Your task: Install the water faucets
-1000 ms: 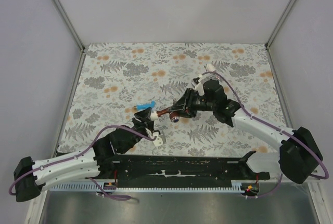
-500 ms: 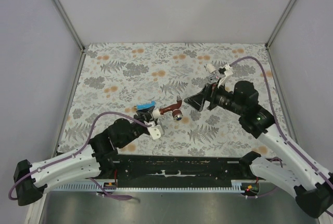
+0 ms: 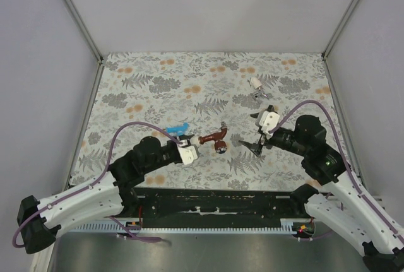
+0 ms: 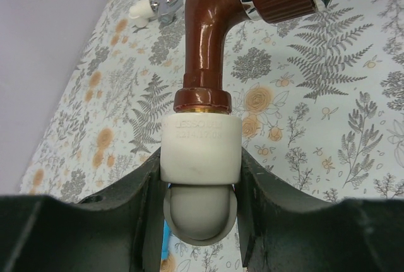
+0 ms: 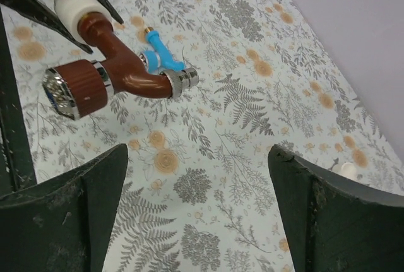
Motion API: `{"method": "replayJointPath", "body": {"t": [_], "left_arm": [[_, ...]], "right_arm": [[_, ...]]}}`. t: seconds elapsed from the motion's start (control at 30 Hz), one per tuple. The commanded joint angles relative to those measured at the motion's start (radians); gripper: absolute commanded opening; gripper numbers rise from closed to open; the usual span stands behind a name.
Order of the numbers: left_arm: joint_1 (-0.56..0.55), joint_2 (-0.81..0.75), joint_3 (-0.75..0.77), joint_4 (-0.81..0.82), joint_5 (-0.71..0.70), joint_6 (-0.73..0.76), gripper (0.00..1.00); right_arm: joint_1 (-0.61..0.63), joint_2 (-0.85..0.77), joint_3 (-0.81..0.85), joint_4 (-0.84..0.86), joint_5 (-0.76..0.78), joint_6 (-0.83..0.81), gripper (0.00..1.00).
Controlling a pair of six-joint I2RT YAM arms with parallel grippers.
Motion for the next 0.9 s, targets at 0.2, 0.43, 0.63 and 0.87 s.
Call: {"method": "replayJointPath", "body": {"t": [0.2, 0.43, 0.63, 0.87], "left_arm": [[0.005, -0.006, 0.069, 0.038, 0.119, -0.082, 0.02], [0.005, -0.001, 0.075, 0.035, 0.149, -0.099, 0.02], [0.008, 0.006, 0.084, 0.018, 0.179, -0.104, 0.02], [0.008, 0.02, 0.092, 0.01, 0.204, -0.104, 0.02]], "right_arm": [[0.051, 0.095, -0.013, 0.086, 0.004, -0.303, 0.98], [0.145, 0.143, 0.001, 0.131, 0.053, -0.366, 0.98], [0.203, 0.209, 0.024, 0.12, 0.025, -0.378, 0.98], [0.209, 0.25, 0.047, 0.166, -0.088, -0.226, 0.92]]}}
